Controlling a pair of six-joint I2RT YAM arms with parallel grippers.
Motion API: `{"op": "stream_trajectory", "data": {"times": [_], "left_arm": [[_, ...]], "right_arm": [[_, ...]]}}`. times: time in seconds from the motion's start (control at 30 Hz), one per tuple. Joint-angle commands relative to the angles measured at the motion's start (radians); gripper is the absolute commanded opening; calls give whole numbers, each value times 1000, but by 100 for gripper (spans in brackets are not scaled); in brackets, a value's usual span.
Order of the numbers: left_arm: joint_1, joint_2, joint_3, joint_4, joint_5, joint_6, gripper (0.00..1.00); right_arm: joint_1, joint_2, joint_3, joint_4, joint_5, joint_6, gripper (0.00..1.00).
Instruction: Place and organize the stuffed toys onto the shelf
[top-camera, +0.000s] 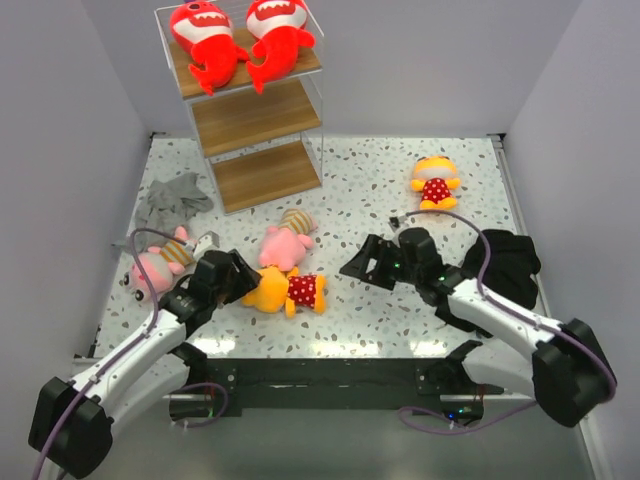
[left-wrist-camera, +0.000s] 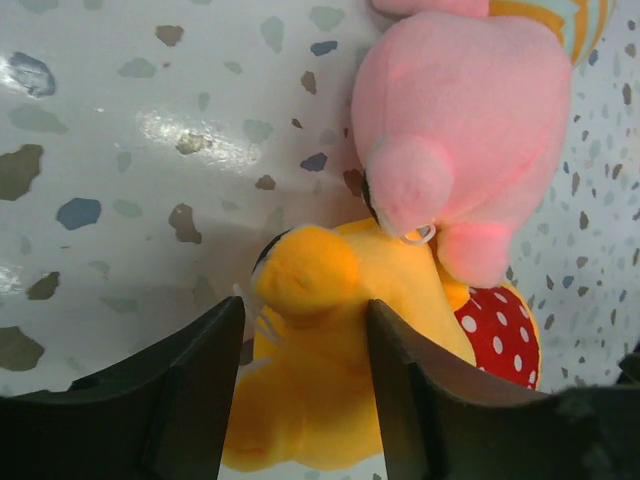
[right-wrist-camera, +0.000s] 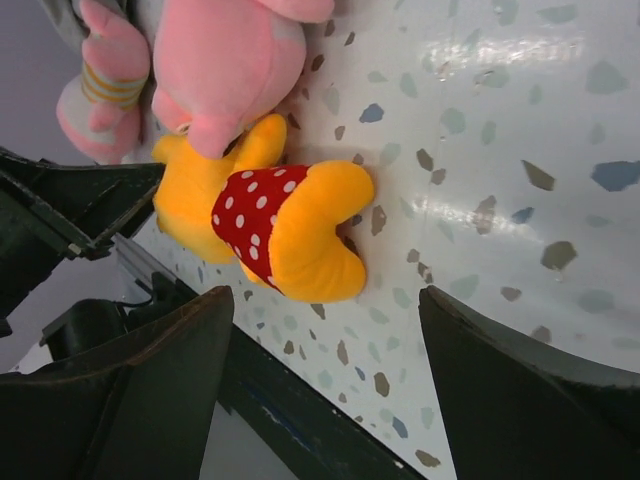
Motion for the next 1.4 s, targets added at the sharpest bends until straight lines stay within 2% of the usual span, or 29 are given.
{"op": "stream_trajectory", "data": {"times": [0.0, 0.07, 0.1, 0.2, 0.37, 0.43, 0.53, 0.6, 0.67, 0.73, 0.87, 0.93, 1.07, 1.17, 1.27, 1.37], "left_arm": [[6, 9, -80, 268, 181, 99, 38], [6, 13, -100, 291, 231, 134, 24], [6, 11, -105, 305, 243, 144, 13], [6, 6, -119, 323, 268, 173, 0], [6, -18, -154, 354, 317, 155, 0], [6, -35, -172, 454, 362, 150, 0], [6, -78, -211, 605, 519, 153, 0], [8, -98, -222, 697, 568, 177, 0], [8, -93, -222, 777, 645, 214, 0], [8, -74, -235, 848, 741, 227, 0], [6, 31, -258, 1129, 889, 158, 0], [5, 61, -265, 1194, 912, 118, 0], [3, 150, -284, 1448, 955, 40, 0], [-2, 234, -277, 1573, 959, -8, 0], [-26, 333, -236, 1619, 950, -3, 0], [-73, 443, -185, 1672, 944, -3, 0]], "right_arm": [[78, 161, -9, 331, -59, 85, 78], [106, 219, -15, 433, -82, 103, 77], [117, 262, -18, 466, -86, 110, 76], [141, 316, -50, 570, -90, 145, 72], [172, 301, -135, 625, -35, 206, 66], [186, 237, -181, 661, -21, 240, 71], [187, 136, -256, 690, -7, 246, 77], [189, 25, -275, 694, -39, 172, 81], [190, -68, -255, 618, -62, 93, 86], [190, -113, -233, 497, -79, -25, 89], [190, -147, -166, 373, -121, -143, 91], [190, -139, -140, 325, -139, -180, 88], [190, -121, -110, 276, -147, -216, 81], [192, -115, -142, 317, -179, -200, 76], [192, -123, -172, 374, -168, -173, 75], [192, -126, -170, 394, -152, -167, 68]]}}
